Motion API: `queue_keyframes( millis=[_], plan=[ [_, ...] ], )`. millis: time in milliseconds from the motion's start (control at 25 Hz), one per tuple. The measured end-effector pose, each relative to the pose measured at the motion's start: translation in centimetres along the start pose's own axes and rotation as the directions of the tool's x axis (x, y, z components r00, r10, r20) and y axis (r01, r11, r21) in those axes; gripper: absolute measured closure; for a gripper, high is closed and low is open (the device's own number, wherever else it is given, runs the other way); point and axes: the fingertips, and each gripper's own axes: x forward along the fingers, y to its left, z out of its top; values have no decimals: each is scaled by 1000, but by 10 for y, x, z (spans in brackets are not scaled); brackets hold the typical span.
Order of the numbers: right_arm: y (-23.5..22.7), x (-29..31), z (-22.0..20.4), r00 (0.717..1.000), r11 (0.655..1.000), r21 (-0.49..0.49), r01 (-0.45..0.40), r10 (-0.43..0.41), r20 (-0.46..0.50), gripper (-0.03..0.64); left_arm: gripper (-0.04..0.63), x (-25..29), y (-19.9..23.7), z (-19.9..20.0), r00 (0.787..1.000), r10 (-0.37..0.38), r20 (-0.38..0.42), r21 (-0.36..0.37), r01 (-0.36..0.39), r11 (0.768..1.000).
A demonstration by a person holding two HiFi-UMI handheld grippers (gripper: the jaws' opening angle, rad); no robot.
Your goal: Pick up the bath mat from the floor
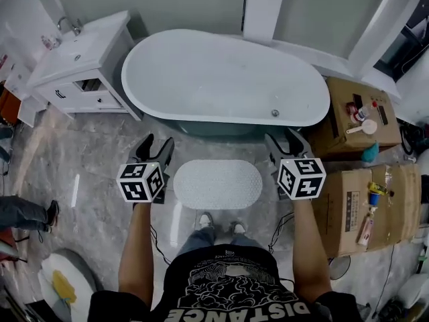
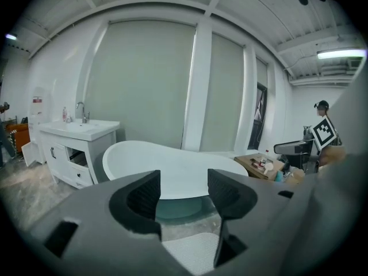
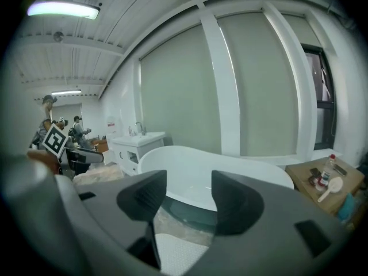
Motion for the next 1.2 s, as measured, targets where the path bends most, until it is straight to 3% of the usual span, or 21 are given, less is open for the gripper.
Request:
queue_keyframes(
  millis=[480, 880, 1200],
  plan=[
    [21, 31, -35, 988, 993, 9, 121, -120, -95, 373, 321, 37, 68, -30, 996, -78, -49, -8, 77, 997],
    [14, 50, -119, 962, 985, 55, 165, -148, -231, 357, 319, 63, 97, -118, 980, -80, -180, -59, 70, 996],
    [-11, 59, -208, 940, 981, 81, 179, -146, -309, 342, 304, 77, 105, -207, 950, -66, -304, -70, 47, 996]
  ],
)
